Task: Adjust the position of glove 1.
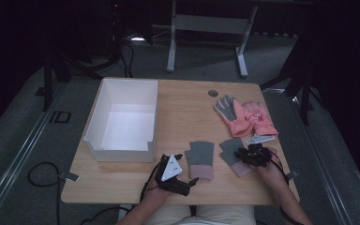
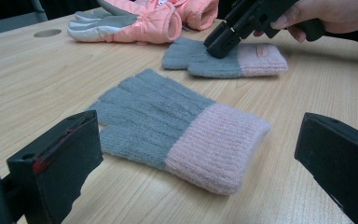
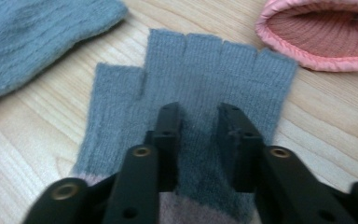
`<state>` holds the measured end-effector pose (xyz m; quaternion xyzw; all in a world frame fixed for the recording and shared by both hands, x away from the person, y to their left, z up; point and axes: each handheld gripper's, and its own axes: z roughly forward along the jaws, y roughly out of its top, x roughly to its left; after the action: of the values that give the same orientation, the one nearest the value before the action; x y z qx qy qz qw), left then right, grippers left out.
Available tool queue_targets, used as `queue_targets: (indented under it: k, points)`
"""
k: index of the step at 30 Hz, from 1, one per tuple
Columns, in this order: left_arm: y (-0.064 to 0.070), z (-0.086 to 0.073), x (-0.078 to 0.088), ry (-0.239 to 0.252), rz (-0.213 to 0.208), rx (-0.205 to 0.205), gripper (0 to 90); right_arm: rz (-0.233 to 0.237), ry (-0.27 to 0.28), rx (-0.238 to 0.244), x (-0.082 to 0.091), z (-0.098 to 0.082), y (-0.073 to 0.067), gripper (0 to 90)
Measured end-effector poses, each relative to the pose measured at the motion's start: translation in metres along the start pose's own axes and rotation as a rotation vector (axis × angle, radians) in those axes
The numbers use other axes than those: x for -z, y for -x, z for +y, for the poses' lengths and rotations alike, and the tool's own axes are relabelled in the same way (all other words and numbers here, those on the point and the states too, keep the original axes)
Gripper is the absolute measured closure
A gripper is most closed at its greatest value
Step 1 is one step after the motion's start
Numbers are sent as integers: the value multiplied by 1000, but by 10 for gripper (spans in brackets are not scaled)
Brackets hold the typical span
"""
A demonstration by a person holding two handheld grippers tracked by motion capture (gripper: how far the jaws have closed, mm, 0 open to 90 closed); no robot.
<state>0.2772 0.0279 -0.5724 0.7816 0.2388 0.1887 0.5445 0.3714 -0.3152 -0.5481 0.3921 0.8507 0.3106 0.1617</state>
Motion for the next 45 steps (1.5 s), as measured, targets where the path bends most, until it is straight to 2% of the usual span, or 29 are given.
queue_targets:
  k: [4,8,11,18,20,23,27,29,33,39,45]
  points:
    - [0,0,0,1,2,0,1,-15,-21,6,0,3,-3,816]
    - [0,0,0,0,3,1,0,-32,-37,-29,1,5,-6,845]
    - [0,0,0,2,7,3,0,-81,-36,-32,9,8,-13,851]
    - [0,0,0,1,9,3,0,-173,63,-147,50,18,-32,853]
    - [0,0,0,1,10,3,0,-189,95,-200,60,18,-38,853]
    - [0,0,0,-2,12,-1,0,-204,114,-245,69,18,-43,853]
    - [1,0,0,1,15,1,0,-233,112,-260,75,20,-51,853]
    - [1,0,0,0,16,0,0,-244,128,-297,77,19,-53,853]
    - [1,0,0,-1,15,-5,0,-283,124,-323,75,12,-55,853]
    - [1,0,0,-1,14,-1,0,-262,91,-334,53,2,-54,853]
    - [1,0,0,-4,14,-7,0,-241,56,-360,33,-5,-45,852]
